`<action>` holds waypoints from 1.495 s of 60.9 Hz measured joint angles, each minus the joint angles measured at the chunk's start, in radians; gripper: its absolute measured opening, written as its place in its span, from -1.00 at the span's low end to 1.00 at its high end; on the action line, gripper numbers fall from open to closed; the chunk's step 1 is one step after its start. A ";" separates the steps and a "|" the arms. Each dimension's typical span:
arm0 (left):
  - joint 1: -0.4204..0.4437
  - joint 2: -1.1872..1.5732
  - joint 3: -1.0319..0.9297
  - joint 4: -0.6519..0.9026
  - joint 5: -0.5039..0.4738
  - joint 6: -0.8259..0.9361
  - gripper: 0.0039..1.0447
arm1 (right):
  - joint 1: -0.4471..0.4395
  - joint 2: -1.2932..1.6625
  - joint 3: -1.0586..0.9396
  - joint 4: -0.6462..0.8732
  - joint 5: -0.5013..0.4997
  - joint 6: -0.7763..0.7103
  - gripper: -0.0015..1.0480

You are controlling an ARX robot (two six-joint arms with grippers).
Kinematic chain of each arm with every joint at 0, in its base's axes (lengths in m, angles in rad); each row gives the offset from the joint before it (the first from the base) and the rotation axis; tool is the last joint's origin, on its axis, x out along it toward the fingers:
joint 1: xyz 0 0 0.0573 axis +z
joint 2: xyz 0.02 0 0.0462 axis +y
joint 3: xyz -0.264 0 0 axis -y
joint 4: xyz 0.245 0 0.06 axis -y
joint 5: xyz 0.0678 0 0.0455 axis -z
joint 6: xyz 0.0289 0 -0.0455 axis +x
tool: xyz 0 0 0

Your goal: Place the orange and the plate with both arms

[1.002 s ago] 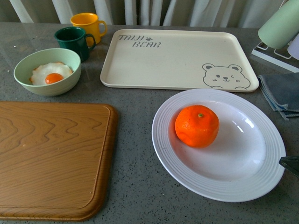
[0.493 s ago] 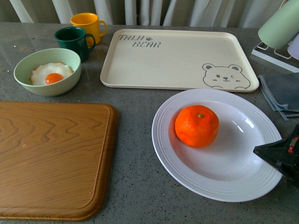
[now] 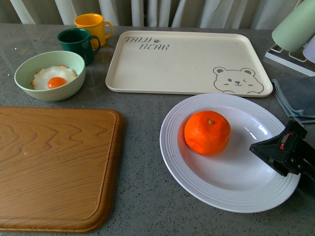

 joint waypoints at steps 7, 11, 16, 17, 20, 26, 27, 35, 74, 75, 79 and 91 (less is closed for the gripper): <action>0.000 0.000 0.000 0.000 0.000 0.000 0.83 | 0.007 0.015 0.001 0.001 0.001 0.001 0.28; 0.000 0.000 0.000 0.000 0.000 0.000 0.83 | 0.012 0.021 0.001 0.001 0.001 0.001 0.08; 0.000 0.000 0.000 0.000 0.000 0.000 0.83 | 0.015 0.022 0.001 0.000 0.005 0.005 -0.20; 0.000 0.000 0.000 0.000 0.000 0.000 0.83 | 0.015 0.022 0.001 0.000 0.005 0.005 -0.26; 0.000 0.000 0.000 0.000 0.000 0.000 0.83 | 0.016 0.022 0.001 -0.002 0.005 0.006 -0.38; 0.000 0.000 0.000 0.000 0.000 0.000 0.83 | 0.017 0.022 0.003 -0.001 0.004 0.035 -0.62; 0.000 0.000 0.000 0.000 0.000 0.000 0.83 | 0.017 0.020 0.005 0.001 0.002 0.041 -0.66; 0.000 0.000 0.000 0.000 0.000 0.000 0.83 | 0.019 0.008 0.015 0.007 -0.012 0.079 -0.81; 0.000 0.000 0.000 0.000 0.000 0.000 0.83 | -0.035 -0.149 -0.024 -0.027 -0.068 0.181 -0.93; 0.000 0.000 0.000 0.000 0.000 0.000 0.83 | -0.037 -0.153 -0.024 -0.026 -0.069 0.185 -0.93; 0.000 0.000 0.000 0.000 0.000 0.000 0.83 | -0.042 -0.163 -0.025 -0.018 -0.075 0.196 -0.93; 0.000 0.000 0.000 0.000 0.000 0.000 0.83 | -0.042 -0.174 -0.024 0.025 -0.101 0.245 -0.93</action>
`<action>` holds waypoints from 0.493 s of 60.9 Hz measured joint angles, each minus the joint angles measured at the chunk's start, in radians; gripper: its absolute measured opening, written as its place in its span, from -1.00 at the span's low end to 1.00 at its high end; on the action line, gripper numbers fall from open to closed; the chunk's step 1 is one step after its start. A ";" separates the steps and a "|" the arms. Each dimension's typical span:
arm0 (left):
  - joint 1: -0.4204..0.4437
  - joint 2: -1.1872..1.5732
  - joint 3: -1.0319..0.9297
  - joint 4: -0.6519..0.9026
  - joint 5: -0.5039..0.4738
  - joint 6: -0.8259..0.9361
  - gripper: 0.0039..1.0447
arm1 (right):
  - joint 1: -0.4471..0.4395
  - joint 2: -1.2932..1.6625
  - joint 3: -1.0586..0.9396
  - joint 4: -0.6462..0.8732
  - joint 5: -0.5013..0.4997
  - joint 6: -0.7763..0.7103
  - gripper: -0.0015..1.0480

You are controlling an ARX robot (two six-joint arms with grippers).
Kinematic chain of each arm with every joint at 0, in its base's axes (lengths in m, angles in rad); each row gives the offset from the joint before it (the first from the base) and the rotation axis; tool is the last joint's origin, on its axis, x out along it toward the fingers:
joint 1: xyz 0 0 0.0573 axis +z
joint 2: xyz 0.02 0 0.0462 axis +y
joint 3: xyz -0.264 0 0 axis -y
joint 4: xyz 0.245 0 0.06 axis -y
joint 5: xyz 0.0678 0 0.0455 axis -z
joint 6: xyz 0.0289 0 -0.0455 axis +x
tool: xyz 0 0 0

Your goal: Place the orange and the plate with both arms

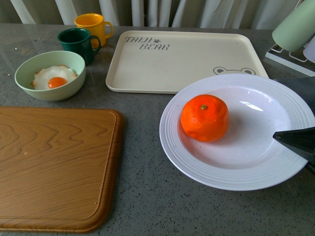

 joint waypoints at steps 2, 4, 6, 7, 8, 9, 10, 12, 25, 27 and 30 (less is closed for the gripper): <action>0.000 0.000 0.000 0.000 0.000 0.000 0.83 | 0.000 0.000 0.003 0.006 -0.002 0.006 -0.93; 0.000 0.000 0.000 0.000 0.000 0.000 0.83 | 0.000 0.000 0.008 0.013 -0.004 0.014 -0.93; 0.000 0.000 0.000 0.000 0.000 0.000 0.83 | 0.000 0.000 0.013 0.017 -0.005 0.018 -0.93; 0.000 0.000 0.000 0.000 0.000 0.000 0.83 | -0.001 0.000 0.015 0.019 -0.005 0.019 -0.93; 0.000 0.000 0.000 0.000 0.000 0.000 0.83 | -0.002 0.000 0.020 0.024 -0.005 0.021 -0.93; 0.000 0.000 0.000 0.000 0.000 0.000 0.83 | -0.005 0.001 0.026 0.027 -0.005 0.023 -0.93; 0.000 0.000 0.000 0.000 0.000 0.000 0.83 | -0.006 0.002 0.029 0.028 -0.005 0.023 -0.93; 0.000 0.000 0.000 0.000 0.000 0.000 0.83 | -0.010 0.005 0.042 0.030 -0.005 0.025 -0.93; 0.000 0.000 0.000 0.000 0.000 0.000 0.83 | -0.026 0.095 0.194 0.047 -0.008 0.042 -0.93; 0.000 0.000 0.000 0.000 0.000 0.000 0.83 | -0.025 0.131 0.242 0.047 -0.011 0.042 -0.93; 0.000 0.000 0.000 0.000 0.000 0.000 0.83 | -0.023 0.168 0.293 0.045 -0.011 0.044 -0.93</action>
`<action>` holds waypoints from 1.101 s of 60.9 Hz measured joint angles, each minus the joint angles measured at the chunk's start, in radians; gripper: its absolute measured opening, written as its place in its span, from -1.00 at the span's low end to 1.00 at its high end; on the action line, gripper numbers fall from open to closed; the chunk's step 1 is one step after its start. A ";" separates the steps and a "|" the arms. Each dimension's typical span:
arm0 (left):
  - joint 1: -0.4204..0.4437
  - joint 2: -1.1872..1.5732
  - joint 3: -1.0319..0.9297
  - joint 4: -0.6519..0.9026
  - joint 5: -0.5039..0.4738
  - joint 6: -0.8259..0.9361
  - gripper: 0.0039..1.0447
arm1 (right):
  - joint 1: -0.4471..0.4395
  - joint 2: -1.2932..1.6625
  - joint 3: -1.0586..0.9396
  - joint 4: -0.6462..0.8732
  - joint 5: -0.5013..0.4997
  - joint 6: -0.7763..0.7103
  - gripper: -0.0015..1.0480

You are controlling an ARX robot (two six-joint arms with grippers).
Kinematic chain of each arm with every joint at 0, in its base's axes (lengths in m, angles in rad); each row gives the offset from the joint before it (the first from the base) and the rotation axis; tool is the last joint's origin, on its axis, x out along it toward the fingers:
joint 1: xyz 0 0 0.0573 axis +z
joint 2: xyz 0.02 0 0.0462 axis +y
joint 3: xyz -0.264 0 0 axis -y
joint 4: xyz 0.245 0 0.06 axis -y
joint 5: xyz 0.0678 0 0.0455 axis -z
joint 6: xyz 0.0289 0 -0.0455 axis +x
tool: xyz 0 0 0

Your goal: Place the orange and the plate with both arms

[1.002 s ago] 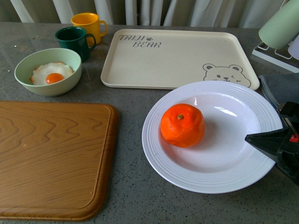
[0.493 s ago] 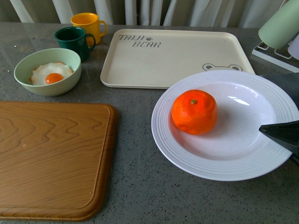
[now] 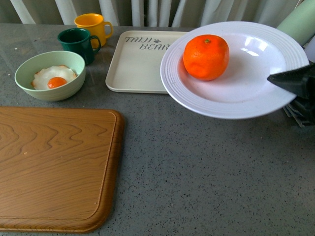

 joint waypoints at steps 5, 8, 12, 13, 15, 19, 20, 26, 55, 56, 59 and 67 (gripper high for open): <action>0.000 0.000 0.000 0.000 0.000 0.000 0.83 | 0.008 0.068 0.097 -0.021 0.000 0.004 -0.93; 0.000 0.000 0.000 0.000 0.000 0.000 0.83 | 0.019 0.122 0.173 -0.035 0.001 0.010 -0.93; 0.000 0.000 0.000 0.000 0.000 0.000 0.83 | 0.030 0.168 0.240 -0.054 0.002 0.017 -0.93; 0.000 0.000 0.000 0.000 0.000 0.000 0.83 | 0.033 0.184 0.262 -0.061 0.002 0.019 -0.93; 0.000 0.000 0.000 0.000 0.000 0.000 0.83 | 0.039 0.208 0.294 -0.068 0.003 0.024 -0.93; 0.000 0.000 0.000 0.000 0.000 0.000 0.83 | 0.048 0.247 0.349 -0.082 0.004 0.027 -0.93; 0.000 0.000 0.000 0.000 0.000 0.000 0.83 | 0.052 0.263 0.370 -0.084 0.004 0.030 -0.93; 0.000 0.000 0.000 0.000 0.000 0.000 0.83 | 0.068 0.331 0.459 -0.101 0.003 0.045 -0.93; 0.000 0.000 0.000 0.000 0.000 0.000 0.83 | 0.106 0.566 0.759 -0.235 -0.003 0.082 -0.93; 0.000 0.000 0.000 0.000 0.000 0.000 0.83 | 0.106 0.570 0.764 -0.237 -0.003 0.083 -0.93; 0.000 0.000 0.000 0.000 0.000 0.000 0.83 | 0.108 0.584 0.785 -0.247 -0.003 0.086 -0.93; 0.000 0.000 0.000 0.000 0.000 0.000 0.83 | 0.112 0.623 0.845 -0.277 -0.009 0.099 -0.93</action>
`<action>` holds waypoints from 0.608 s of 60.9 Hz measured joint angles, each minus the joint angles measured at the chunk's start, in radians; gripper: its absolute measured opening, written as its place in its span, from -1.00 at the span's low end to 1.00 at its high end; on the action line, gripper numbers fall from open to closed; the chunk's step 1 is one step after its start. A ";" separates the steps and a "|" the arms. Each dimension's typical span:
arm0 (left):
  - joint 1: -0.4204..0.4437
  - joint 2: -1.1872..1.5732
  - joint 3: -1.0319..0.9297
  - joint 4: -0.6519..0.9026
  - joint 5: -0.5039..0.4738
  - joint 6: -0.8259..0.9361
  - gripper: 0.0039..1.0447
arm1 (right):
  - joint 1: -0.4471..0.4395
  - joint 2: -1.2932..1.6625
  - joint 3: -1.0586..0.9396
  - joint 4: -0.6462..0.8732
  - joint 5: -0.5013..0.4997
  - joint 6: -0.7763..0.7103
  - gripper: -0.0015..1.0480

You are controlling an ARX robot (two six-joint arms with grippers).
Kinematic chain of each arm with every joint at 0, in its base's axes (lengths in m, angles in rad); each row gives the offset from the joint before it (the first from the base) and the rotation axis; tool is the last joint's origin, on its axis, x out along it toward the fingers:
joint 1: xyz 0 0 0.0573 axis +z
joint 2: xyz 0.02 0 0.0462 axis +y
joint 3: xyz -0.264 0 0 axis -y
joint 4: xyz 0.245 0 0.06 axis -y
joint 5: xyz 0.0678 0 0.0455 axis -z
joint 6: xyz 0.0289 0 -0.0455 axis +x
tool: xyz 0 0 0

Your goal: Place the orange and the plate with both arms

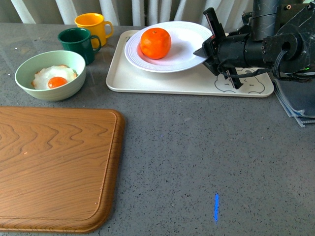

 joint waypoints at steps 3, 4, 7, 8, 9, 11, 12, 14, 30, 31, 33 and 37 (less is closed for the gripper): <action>0.000 0.000 0.000 0.000 0.000 0.000 0.83 | 0.001 0.014 0.026 -0.017 -0.001 0.003 -0.93; 0.000 0.000 0.000 0.000 0.000 0.000 0.83 | 0.001 0.017 0.031 -0.020 -0.001 0.003 -0.93; 0.000 0.000 0.000 0.000 0.000 0.000 0.83 | 0.001 0.026 0.049 -0.032 -0.001 0.003 -0.93; 0.000 0.000 0.000 0.000 0.000 0.000 0.83 | 0.001 0.031 0.056 -0.036 -0.001 0.003 -0.93; 0.000 0.000 0.000 0.000 0.000 0.000 0.83 | 0.001 0.032 0.060 -0.038 -0.001 0.004 -0.93; 0.000 0.000 0.000 0.000 0.000 0.000 0.83 | 0.001 0.037 0.069 -0.043 -0.002 0.005 -0.93; 0.000 0.000 0.000 0.000 0.000 0.000 0.83 | 0.001 0.038 0.071 -0.045 -0.002 0.006 -0.93; 0.000 0.000 0.000 0.000 0.000 0.000 0.83 | 0.001 0.040 0.076 -0.049 -0.002 0.006 -0.93; 0.000 0.000 0.000 0.000 0.000 0.000 0.83 | -0.004 0.041 0.074 -0.046 0.000 0.006 -0.73; 0.000 0.000 0.000 0.000 0.000 0.000 0.83 | -0.005 0.041 0.071 -0.042 -0.001 0.006 -0.66; 0.000 0.000 0.000 0.000 0.000 0.000 0.83 | -0.006 0.041 0.063 -0.033 0.000 0.006 -0.52; 0.000 0.000 0.000 0.000 0.000 0.000 0.83 | -0.009 0.041 0.051 -0.026 0.000 0.006 -0.36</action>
